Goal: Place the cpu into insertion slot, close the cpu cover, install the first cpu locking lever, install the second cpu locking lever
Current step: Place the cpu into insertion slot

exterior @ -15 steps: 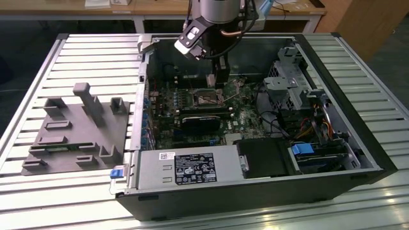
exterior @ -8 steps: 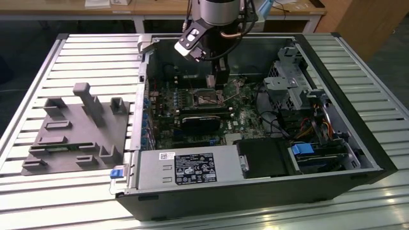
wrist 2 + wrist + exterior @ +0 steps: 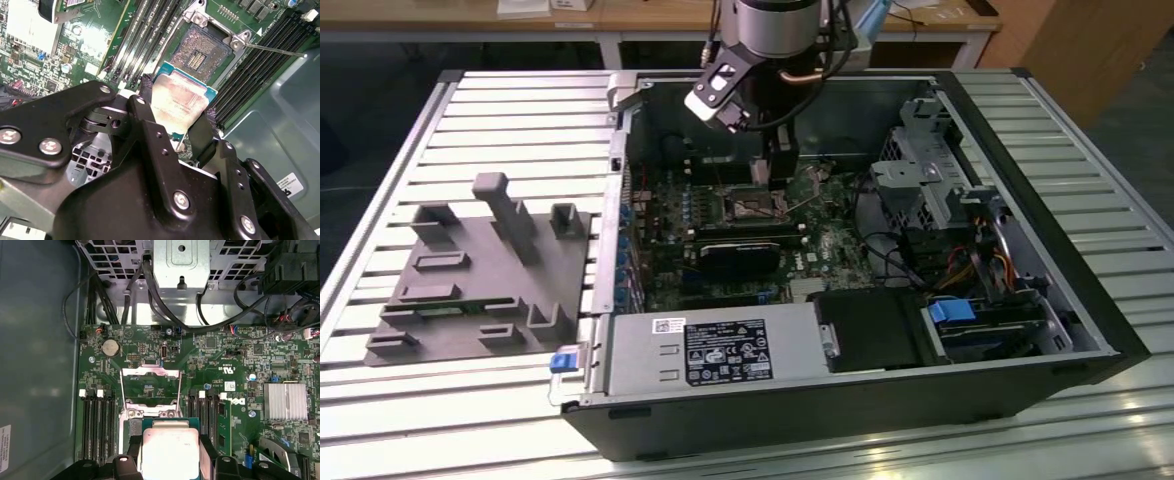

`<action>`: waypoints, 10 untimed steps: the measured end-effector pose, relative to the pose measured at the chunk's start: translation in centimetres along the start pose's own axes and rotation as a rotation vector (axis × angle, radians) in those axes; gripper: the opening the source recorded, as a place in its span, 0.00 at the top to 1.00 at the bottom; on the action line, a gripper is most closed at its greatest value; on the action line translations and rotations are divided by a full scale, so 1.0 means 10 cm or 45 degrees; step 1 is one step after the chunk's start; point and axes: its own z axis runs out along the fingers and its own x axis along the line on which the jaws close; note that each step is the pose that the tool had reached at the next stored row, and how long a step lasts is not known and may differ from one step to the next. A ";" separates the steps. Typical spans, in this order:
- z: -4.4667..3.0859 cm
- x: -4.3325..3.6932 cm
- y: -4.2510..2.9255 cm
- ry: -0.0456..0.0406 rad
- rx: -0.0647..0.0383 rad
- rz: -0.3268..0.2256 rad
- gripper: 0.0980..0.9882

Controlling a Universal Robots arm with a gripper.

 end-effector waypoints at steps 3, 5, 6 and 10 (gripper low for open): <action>0.013 0.000 -0.001 0.000 0.000 0.000 0.51; 0.021 0.000 -0.002 0.000 0.000 0.001 0.51; 0.025 0.000 -0.002 0.000 0.000 0.001 0.51; 0.041 -0.001 -0.004 0.000 0.000 0.001 0.51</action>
